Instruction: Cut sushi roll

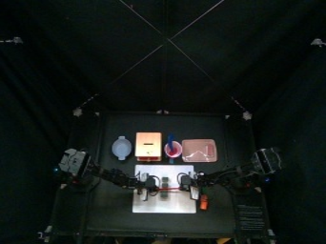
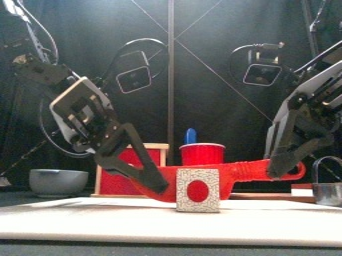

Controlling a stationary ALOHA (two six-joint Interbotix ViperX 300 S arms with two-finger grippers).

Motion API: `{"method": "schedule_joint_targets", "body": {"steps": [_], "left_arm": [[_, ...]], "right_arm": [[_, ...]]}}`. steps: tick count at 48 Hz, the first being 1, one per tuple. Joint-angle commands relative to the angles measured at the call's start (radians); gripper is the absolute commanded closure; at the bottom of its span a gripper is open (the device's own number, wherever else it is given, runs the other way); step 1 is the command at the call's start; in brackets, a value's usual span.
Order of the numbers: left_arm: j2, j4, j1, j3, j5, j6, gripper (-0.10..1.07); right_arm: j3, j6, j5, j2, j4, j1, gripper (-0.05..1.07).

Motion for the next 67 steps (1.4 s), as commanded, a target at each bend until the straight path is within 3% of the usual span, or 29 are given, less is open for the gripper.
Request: {"method": "schedule_joint_targets", "body": {"steps": [1, 18, 36, 67], "left_arm": [[-0.044, 0.000, -0.006, 0.015, 0.020, 0.003, 0.57], [-0.129, 0.012, -0.011, 0.017, 0.021, 0.005, 0.57], [-0.104, 0.009, -0.061, 0.002, 0.031, 0.002, 0.57], [-0.061, 0.014, -0.058, 0.005, 0.032, 0.005, 0.57]], "right_arm": [[0.006, -0.002, 0.012, -0.057, -0.017, 0.003, 0.64], [-0.003, 0.002, 0.064, -0.156, -0.044, 0.002, 0.64], [-0.026, 0.002, 0.098, -0.118, 0.020, 0.052, 0.64], [-0.032, 0.002, 0.101, -0.092, 0.049, 0.060, 0.64]]}}
